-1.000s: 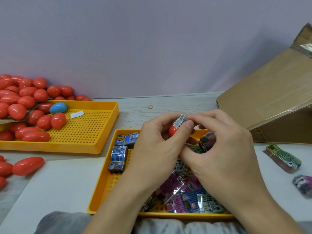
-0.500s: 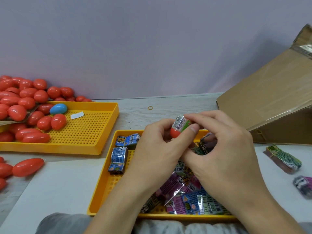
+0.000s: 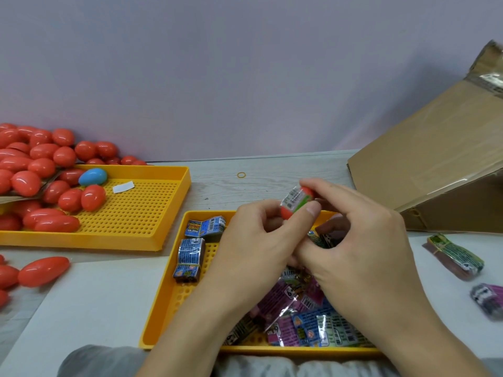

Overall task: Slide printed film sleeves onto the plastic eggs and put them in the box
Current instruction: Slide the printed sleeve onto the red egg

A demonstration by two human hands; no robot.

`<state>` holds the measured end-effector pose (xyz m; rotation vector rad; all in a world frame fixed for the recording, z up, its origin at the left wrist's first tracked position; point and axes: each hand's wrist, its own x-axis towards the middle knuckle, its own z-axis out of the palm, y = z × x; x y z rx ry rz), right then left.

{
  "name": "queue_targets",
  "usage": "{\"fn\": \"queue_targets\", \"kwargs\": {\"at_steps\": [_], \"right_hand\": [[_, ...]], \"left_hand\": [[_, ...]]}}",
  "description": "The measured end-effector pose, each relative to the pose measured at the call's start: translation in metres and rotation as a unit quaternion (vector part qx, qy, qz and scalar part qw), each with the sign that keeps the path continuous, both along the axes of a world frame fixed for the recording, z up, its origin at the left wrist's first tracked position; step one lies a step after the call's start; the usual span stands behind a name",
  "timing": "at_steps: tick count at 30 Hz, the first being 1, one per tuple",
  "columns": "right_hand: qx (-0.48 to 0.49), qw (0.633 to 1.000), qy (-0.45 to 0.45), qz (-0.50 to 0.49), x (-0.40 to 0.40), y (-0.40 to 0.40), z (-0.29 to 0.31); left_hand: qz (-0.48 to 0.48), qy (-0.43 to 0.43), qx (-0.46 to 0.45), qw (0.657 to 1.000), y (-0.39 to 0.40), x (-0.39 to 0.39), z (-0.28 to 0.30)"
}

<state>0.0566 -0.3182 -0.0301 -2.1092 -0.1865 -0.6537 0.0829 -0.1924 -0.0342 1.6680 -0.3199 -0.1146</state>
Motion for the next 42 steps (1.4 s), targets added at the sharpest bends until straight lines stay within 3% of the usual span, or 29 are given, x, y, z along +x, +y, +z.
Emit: {"fn": "queue_targets", "kwargs": {"at_steps": [5,13,25,35,42], "right_hand": [[0.002,1.0,0.002,0.021,-0.0009,0.0007,0.0007],[0.022,0.999,-0.021,0.044,-0.0011,0.0036,0.002],[0.042,0.998,-0.017,0.053,-0.0006,0.0004,0.0003],[0.025,0.999,-0.028,0.034,-0.0002,0.0003,-0.0009],[0.036,0.997,0.02,0.061,-0.0003,-0.0015,-0.0027]], "left_hand": [[0.0,0.021,-0.007,1.0,0.0003,0.0011,0.0017],[0.005,-0.039,0.07,0.997,-0.0003,-0.0005,0.0036],[0.014,-0.01,-0.027,0.999,-0.0013,-0.0023,0.0098],[0.002,0.016,0.008,1.0,0.0008,0.0001,0.0041],[-0.011,0.073,-0.083,0.994,-0.0007,0.0024,0.0014]]}}
